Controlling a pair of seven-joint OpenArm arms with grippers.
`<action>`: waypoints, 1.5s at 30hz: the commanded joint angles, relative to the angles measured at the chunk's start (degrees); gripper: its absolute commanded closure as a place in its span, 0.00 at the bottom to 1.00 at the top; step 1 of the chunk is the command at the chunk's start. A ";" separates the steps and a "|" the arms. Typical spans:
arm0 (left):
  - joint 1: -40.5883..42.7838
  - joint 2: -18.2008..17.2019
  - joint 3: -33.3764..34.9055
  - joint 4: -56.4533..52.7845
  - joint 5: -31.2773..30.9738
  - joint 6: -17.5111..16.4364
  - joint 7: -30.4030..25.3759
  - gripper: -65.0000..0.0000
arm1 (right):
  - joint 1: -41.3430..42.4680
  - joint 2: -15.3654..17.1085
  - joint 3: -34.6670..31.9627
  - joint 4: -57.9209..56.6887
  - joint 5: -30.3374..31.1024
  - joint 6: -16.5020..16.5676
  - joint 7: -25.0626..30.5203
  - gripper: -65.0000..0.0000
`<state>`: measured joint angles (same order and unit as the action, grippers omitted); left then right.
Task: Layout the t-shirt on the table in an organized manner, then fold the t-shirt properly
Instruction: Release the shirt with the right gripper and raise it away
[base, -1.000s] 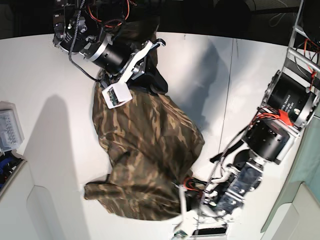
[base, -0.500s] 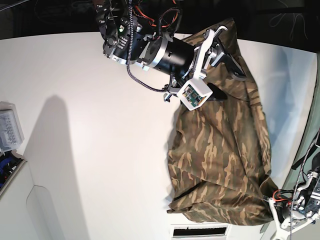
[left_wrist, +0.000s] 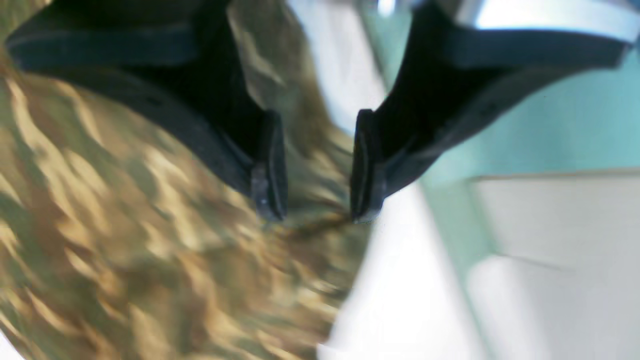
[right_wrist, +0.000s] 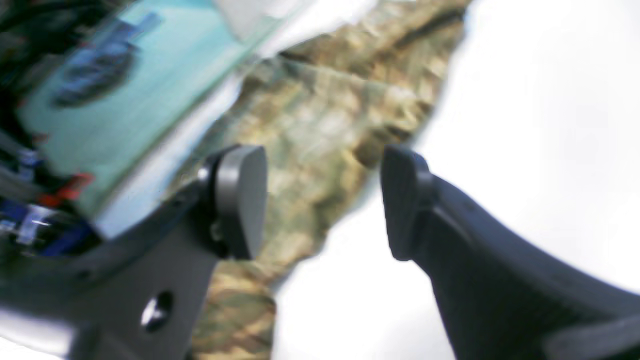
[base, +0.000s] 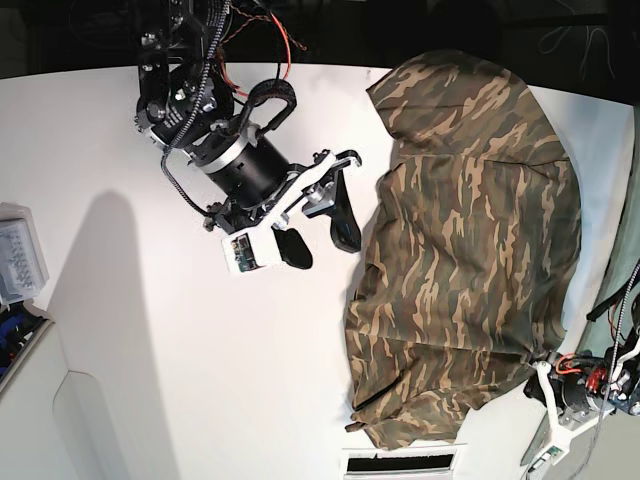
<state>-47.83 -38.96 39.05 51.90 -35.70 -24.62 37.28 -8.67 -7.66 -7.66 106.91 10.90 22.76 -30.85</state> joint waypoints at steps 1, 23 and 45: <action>-0.46 -0.66 -0.50 0.96 -1.20 -1.33 -0.61 0.62 | 2.08 -0.63 -0.20 -1.11 -0.20 -0.76 1.49 0.45; 14.99 18.99 -1.73 7.39 6.12 3.37 -2.25 0.42 | 8.57 4.83 -0.17 -18.08 -3.63 -2.03 -6.25 0.45; 20.46 20.81 -1.73 7.52 17.11 6.51 -4.76 1.00 | 5.60 9.25 0.39 -15.93 -3.39 -2.03 -5.62 0.45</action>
<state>-25.74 -18.09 37.74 58.52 -18.31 -17.65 32.40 -3.66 1.74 -7.40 89.89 6.81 20.34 -37.71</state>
